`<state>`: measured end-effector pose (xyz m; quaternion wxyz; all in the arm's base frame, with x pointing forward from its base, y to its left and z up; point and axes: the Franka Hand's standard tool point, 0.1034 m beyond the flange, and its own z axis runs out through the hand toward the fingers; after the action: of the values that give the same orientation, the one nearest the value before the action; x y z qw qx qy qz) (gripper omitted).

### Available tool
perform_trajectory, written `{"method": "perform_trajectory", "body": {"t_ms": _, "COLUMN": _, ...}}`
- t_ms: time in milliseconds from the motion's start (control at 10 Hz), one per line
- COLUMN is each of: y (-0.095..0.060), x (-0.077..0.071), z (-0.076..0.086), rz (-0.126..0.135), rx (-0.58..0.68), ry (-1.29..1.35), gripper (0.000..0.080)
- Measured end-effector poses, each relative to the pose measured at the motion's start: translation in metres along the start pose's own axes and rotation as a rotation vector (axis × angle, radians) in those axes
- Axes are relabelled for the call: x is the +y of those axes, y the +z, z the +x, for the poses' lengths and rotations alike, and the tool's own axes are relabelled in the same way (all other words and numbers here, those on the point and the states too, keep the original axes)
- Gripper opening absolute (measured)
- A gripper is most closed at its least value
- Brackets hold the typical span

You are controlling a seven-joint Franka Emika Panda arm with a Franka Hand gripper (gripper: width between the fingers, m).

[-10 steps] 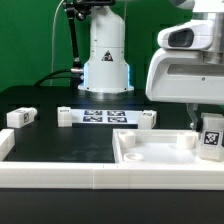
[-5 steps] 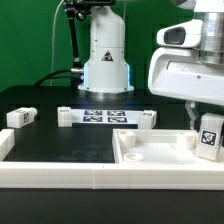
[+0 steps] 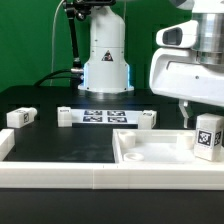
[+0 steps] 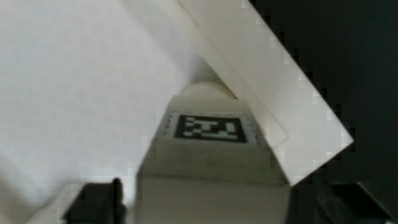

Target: Assemble one leg

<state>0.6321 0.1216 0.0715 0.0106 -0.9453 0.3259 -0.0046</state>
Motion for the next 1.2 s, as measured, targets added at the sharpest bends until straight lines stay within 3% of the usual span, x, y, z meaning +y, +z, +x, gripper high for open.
{"method": "perform_trajectory", "body": {"t_ms": 700, "y": -0.0018, "x": -0.0003, "z": -0.0044, "rz": -0.007, "rx": 0.008, "ry": -0.777, "gripper": 0.0648}}
{"method": "perform_trajectory", "body": {"t_ms": 1200, "y": -0.0048, "x": -0.0008, "z": -0.0001, "rz": -0.014, "rx": 0.014, "ry": -1.069, "gripper": 0.0648}}
